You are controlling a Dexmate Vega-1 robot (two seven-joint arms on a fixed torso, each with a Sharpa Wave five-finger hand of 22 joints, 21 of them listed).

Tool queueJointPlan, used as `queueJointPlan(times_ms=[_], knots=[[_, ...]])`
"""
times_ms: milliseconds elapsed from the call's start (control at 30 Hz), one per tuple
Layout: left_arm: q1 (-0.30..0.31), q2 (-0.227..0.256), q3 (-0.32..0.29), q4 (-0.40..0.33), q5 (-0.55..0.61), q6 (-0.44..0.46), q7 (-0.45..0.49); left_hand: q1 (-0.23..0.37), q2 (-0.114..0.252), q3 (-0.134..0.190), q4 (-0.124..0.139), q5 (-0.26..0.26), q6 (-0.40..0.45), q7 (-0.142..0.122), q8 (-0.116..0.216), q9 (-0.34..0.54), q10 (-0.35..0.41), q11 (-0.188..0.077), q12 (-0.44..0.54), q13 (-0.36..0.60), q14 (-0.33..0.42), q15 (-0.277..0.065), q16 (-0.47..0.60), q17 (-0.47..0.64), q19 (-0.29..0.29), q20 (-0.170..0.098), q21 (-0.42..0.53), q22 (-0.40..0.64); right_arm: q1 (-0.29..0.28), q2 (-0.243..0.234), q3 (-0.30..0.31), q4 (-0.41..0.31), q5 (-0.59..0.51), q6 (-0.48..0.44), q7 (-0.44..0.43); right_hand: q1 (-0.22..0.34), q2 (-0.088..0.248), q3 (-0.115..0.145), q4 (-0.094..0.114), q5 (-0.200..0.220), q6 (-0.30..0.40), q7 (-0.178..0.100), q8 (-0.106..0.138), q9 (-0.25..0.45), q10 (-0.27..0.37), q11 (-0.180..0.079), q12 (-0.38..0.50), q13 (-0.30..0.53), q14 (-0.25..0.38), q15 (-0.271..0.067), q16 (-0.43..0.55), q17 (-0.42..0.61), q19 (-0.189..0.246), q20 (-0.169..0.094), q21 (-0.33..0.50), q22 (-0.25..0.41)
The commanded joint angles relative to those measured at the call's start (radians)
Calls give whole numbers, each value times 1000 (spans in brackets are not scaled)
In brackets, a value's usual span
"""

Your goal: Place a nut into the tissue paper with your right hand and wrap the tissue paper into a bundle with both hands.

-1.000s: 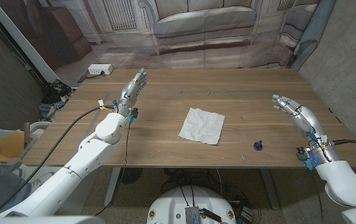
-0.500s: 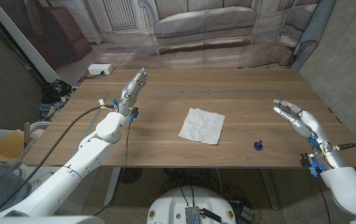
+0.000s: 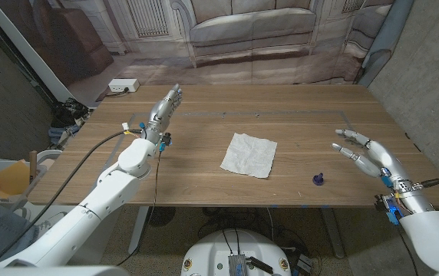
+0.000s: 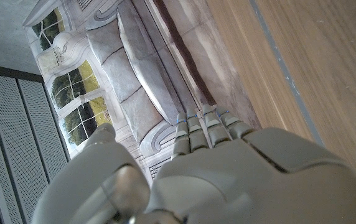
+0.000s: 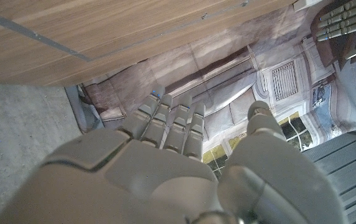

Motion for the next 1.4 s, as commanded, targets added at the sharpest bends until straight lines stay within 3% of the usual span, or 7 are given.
queueJointPlan(times_ms=[33, 200, 467, 800, 1067, 1167, 1400], knots=[[12, 16, -13, -5, -10, -6, -14, 4, 3, -2, 3, -3, 5, -11, -3, 2, 4, -11, -5, 4, -5, -4, -2, 6, -5, 3, -3, 4, -40, 14, 14, -77, -166, -79, 6, 23, -10, 9, -1, 9, 18, -5, 8, 2, 19, -5, 4, 4, 14, -21, 1, 4, 10, 0, -7, 3], [9, 22, -17, -5, -15, -5, -22, 3, 3, -3, 3, -4, 6, -12, -4, 2, 5, -12, -6, 4, -5, -5, -2, 6, -6, 4, -4, 4, -50, 7, 10, -128, -220, -145, 52, 35, -15, 12, 0, 10, 16, -8, 6, 2, 20, -5, 3, 4, 11, -20, -2, 4, -2, 13, -14, 4], [-4, 23, -18, 15, -30, -13, -48, 3, 5, -5, 5, -5, 11, -14, -4, 2, 10, -18, -6, 4, -4, -9, -2, 6, -10, 26, -6, 4, -56, -18, -13, -202, -287, -262, 150, 66, -22, 22, 1, 15, 5, -13, -1, 2, 8, -9, -4, 5, -10, -10, -12, 6, -22, 31, -29, 5], [-20, 17, -11, 39, -37, -25, -67, 2, 7, -7, 6, -6, 17, -14, -3, 2, 12, -18, -6, 5, -5, -10, -2, 6, -13, 31, -8, 5, -43, -34, -34, -204, -284, -301, 177, 93, -25, 32, 0, 18, 1, -23, -4, 2, 4, -10, -7, 6, -16, -7, -13, 7, -29, 32, -37, 5], [-22, 13, -10, 55, -47, -31, -76, 1, 8, -8, 6, -8, 17, -16, -5, 2, 12, -19, -8, 5, -6, -10, -3, 6, -17, 36, -10, 5, -40, -76, -74, -244, -372, -425, 245, 122, -31, 42, 1, 20, -10, -36, -9, 3, -7, -9, -14, 6, -34, -18, -18, 7, -33, 45, -43, 7], [-23, 12, -7, 59, -49, -32, -80, 1, 9, -8, 7, -8, 18, -17, -5, 2, 10, -20, -9, 5, -6, -9, -3, 6, -18, 39, -10, 5, -40, -87, -83, -255, -390, -460, 264, 136, -40, 44, 2, 20, 6, -58, -4, 3, -7, 1, -16, 5, -32, -23, -16, 6, -26, 59, -43, 7], [-20, 13, -8, 62, -53, -35, -82, 1, 10, -10, 7, -9, 21, -21, -6, 2, 10, -27, -10, 5, -8, -11, -4, 6, -22, 43, -12, 5, -39, -115, -103, -271, -426, -520, 293, 148, -48, 47, 8, 19, 1, -70, -10, 2, -7, 30, -19, 3, -22, -17, -12, 5, -19, 80, -44, 9]])
